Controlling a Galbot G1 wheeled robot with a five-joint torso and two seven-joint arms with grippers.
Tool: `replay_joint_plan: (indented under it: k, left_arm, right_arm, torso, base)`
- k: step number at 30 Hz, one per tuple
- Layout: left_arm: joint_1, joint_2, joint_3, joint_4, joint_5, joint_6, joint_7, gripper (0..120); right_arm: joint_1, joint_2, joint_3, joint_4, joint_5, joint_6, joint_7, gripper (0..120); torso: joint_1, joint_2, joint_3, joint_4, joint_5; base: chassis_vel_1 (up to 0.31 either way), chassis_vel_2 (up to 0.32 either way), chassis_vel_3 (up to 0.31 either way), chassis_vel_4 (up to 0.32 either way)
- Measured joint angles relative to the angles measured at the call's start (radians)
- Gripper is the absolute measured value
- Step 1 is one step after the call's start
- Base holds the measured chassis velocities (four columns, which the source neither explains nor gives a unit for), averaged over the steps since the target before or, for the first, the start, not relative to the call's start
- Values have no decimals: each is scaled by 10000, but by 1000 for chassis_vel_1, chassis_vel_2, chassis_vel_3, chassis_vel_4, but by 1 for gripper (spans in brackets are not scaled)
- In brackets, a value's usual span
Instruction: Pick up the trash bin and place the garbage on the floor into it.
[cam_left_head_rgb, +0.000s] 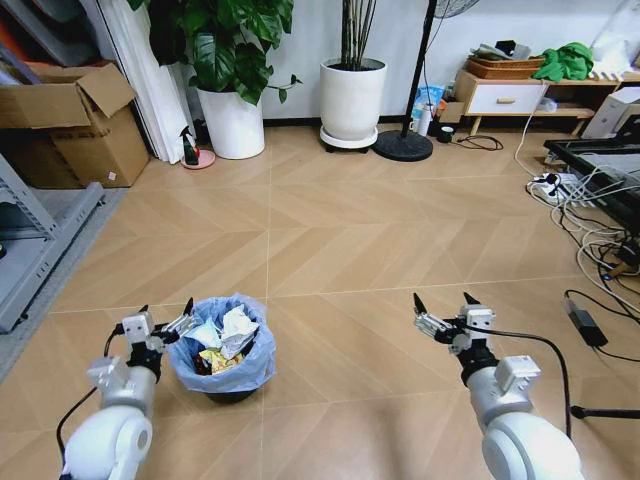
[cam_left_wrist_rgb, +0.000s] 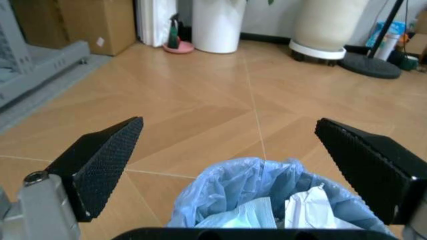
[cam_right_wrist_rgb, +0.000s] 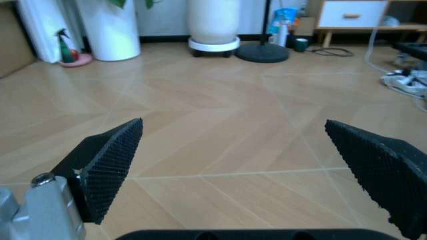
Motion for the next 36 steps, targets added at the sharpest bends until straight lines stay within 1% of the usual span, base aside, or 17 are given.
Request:
replay_joint_plan:
  k: [1, 5, 14, 20, 36]
  left_arm:
    - [0, 0, 0, 0, 0, 0, 0, 100]
    - [511, -588, -271, -543, 565, -35, 160, 100]
    - [1354, -973, -240, -1312, 843, -65, 107, 100]
    - [1514, -974, -237, -1489, 910, -185, 52, 100]
    - [1479, -937, -225, -1477, 913, -175, 19, 100]
  right_arm:
    - [0, 0, 0, 0, 0, 0, 0, 100]
    - [-616, 280, 224, 483, -235, 106, 81, 100]
    - [-1085, 590, 82, 861, -671, 574, 59, 100]
    - [-1094, 649, -22, 928, -821, 767, 53, 100]
    - [-1092, 650, -40, 945, -894, 742, 60, 100]
  torso:
    - [0, 0, 0, 0, 0]
    - [0, 0, 0, 0, -1]
    - [0, 0, 0, 1, -2]
    - [0, 0, 1, 1, -2]
    - [0, 0, 1, 0, -2]
  base:
    - [0, 0, 0, 0]
    - [0, 0, 0, 0]
    - [0, 0, 0, 0]
    - [0, 0, 0, 0]
    - [0, 0, 0, 0]
